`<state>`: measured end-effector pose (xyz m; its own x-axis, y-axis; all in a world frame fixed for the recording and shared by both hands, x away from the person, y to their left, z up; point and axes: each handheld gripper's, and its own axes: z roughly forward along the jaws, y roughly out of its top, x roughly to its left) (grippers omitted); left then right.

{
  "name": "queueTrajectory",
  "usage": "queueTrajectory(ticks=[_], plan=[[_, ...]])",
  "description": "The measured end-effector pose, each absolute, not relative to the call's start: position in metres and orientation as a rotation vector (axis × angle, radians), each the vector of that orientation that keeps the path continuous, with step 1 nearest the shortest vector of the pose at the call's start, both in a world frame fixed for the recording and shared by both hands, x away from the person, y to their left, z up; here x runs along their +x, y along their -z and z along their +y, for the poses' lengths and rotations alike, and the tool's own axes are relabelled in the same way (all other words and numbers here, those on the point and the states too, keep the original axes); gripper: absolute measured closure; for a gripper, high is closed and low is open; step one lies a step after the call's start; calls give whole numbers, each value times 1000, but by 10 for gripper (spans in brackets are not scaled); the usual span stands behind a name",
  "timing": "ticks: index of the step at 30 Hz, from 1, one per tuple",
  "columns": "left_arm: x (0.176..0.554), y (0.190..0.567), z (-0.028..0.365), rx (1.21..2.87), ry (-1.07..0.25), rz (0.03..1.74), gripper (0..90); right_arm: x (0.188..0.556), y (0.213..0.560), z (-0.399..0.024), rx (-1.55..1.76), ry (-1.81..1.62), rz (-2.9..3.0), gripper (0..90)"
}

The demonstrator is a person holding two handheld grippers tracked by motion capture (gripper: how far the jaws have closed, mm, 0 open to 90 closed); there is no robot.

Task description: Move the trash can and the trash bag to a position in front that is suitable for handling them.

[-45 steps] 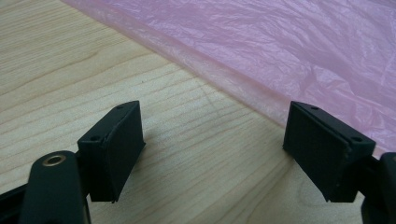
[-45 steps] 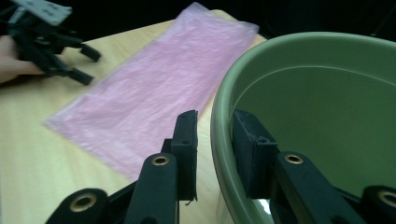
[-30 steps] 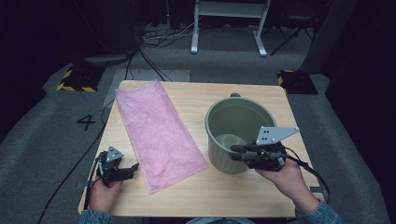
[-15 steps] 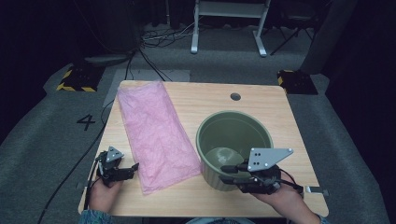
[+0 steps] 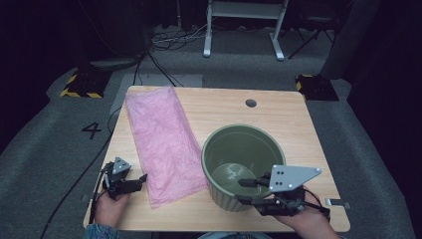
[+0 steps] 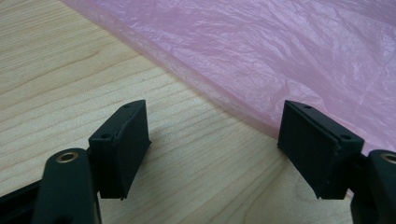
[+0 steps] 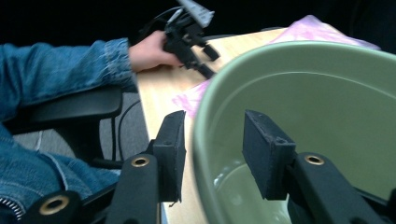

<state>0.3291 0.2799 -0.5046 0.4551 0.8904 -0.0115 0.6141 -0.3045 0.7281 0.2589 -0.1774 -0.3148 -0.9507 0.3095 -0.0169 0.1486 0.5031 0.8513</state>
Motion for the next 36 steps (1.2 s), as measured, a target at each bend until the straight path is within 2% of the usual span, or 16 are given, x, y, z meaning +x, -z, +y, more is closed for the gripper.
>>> queueTrajectory(ticks=[5, 19, 27, 36], plan=[[328, 505, 281, 2028, -526, 1253, 276, 265, 304, -201, 454, -1446, 2478, 521], [328, 505, 281, 2027, -527, 1253, 277, 293, 301, -278, 740, -1436, 2271, 473], [328, 505, 281, 2028, -526, 1252, 276, 316, 332, -321, 940, -1342, 2177, 451], [328, 505, 281, 2026, -526, 1257, 275, 329, 370, -348, 1062, -1257, 2147, 427]])
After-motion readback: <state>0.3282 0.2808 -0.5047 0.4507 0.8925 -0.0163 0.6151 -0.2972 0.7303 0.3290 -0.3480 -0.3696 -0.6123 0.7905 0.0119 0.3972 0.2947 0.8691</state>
